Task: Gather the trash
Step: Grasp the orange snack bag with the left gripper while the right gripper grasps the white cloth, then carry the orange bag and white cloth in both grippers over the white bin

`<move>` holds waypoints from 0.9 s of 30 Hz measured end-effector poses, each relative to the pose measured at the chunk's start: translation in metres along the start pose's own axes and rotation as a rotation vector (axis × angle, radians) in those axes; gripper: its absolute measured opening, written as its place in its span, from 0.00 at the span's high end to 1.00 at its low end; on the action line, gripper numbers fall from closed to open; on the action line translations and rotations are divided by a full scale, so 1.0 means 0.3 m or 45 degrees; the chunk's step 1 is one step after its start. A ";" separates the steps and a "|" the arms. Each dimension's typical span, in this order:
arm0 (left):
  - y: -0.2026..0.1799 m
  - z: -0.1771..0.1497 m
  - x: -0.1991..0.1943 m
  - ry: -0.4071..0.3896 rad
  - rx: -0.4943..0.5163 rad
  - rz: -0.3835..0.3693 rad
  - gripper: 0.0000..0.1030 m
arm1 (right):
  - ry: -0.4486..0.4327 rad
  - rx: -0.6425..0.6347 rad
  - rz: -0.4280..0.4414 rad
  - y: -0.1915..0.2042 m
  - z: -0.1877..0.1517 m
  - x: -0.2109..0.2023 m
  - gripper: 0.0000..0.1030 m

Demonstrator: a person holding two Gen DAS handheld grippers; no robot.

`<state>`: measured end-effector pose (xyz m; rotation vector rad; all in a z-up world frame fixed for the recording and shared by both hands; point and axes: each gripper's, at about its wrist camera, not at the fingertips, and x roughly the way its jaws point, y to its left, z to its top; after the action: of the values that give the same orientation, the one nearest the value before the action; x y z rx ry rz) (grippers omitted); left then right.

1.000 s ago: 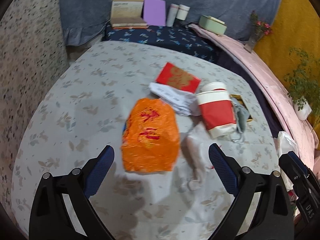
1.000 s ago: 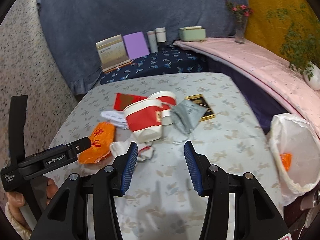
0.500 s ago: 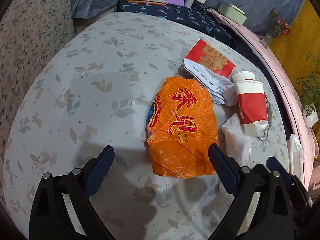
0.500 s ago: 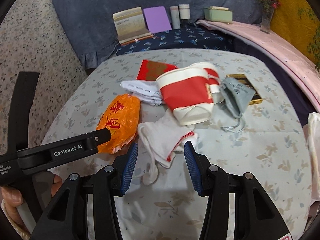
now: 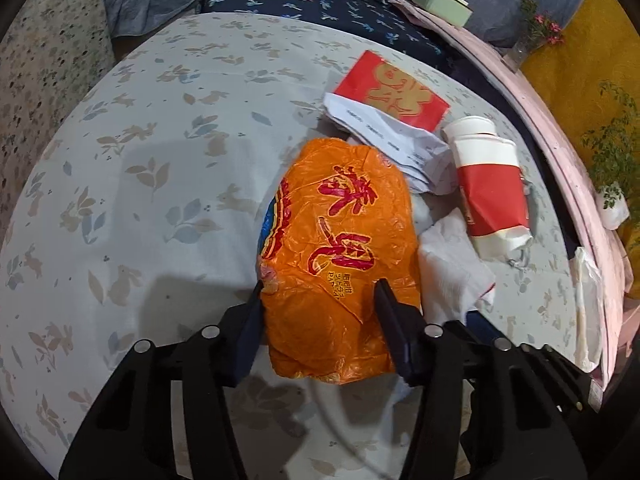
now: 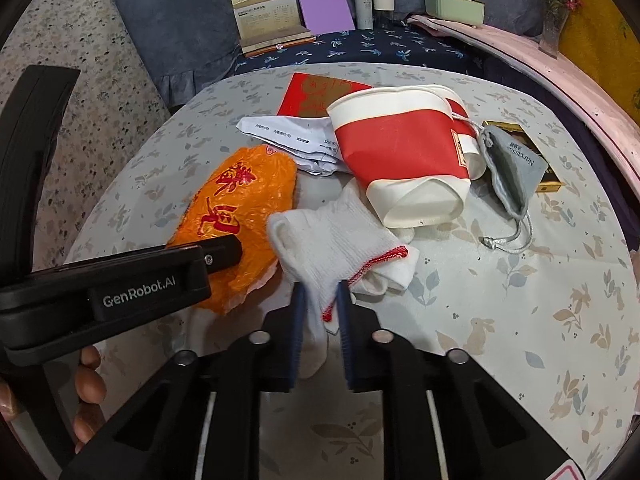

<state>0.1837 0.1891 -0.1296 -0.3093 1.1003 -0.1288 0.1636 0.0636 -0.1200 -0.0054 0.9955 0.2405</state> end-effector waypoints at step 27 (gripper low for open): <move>-0.340 -0.092 -0.298 -0.161 0.245 -0.131 0.94 | -0.379 0.148 -0.025 -0.220 -0.008 -0.482 0.98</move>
<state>0.1239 0.1100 -0.0330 -0.1984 0.9390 -0.3013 0.0997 -0.0297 -0.0081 0.1237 0.7111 0.1593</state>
